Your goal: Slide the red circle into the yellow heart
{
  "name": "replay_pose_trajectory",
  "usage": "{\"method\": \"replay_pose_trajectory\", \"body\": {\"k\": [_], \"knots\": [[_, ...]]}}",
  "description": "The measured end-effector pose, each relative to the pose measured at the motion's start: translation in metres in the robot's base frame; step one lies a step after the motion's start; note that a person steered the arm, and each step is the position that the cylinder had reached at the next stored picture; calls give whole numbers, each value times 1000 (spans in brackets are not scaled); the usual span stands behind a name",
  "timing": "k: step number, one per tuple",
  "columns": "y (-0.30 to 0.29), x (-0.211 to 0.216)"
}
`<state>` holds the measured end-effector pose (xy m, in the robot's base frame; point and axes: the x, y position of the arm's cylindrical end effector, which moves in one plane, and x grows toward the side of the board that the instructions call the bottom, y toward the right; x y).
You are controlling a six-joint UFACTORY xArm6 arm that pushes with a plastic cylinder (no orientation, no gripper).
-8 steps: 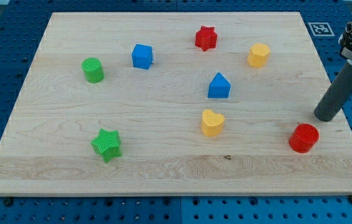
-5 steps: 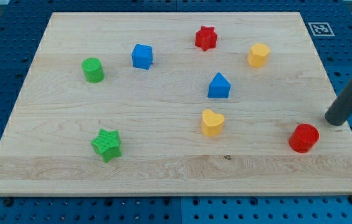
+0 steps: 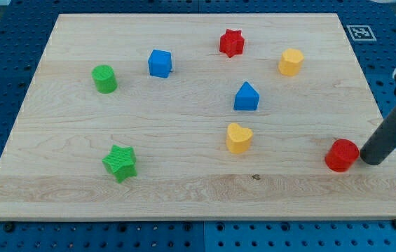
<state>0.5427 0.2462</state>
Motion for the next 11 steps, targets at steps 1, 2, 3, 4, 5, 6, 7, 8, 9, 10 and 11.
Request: {"method": "replay_pose_trajectory", "body": {"k": [1, 2, 3, 4, 5, 6, 7, 8, 9, 10, 11], "knots": [[-26, 0], [-37, 0], [-37, 1], [-37, 4], [-37, 4], [-43, 4], [-50, 4], [-57, 4], [-72, 4], [-74, 4], [-84, 4]]}}
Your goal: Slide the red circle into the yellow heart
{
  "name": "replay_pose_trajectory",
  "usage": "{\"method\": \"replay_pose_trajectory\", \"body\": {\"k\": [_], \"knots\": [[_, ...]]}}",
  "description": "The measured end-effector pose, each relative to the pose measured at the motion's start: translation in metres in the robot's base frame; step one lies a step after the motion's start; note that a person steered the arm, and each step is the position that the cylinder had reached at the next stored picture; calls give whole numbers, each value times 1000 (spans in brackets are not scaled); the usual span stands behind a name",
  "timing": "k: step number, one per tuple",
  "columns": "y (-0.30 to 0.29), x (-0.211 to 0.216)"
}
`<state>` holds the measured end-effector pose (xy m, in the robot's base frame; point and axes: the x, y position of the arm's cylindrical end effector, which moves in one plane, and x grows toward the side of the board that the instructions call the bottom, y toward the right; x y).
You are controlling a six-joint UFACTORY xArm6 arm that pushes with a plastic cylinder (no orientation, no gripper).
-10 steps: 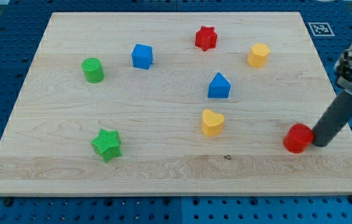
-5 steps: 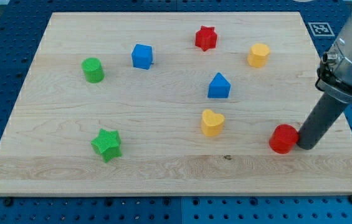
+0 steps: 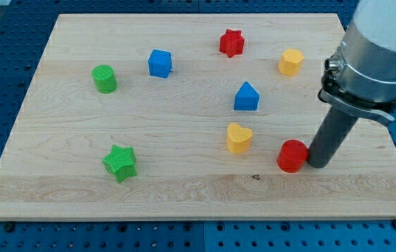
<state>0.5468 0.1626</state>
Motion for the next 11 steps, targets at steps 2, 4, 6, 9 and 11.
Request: {"method": "replay_pose_trajectory", "body": {"k": [2, 4, 6, 9, 11], "knots": [[-5, 0], [-5, 13], [-25, 12], [-40, 11], [-66, 4]]}}
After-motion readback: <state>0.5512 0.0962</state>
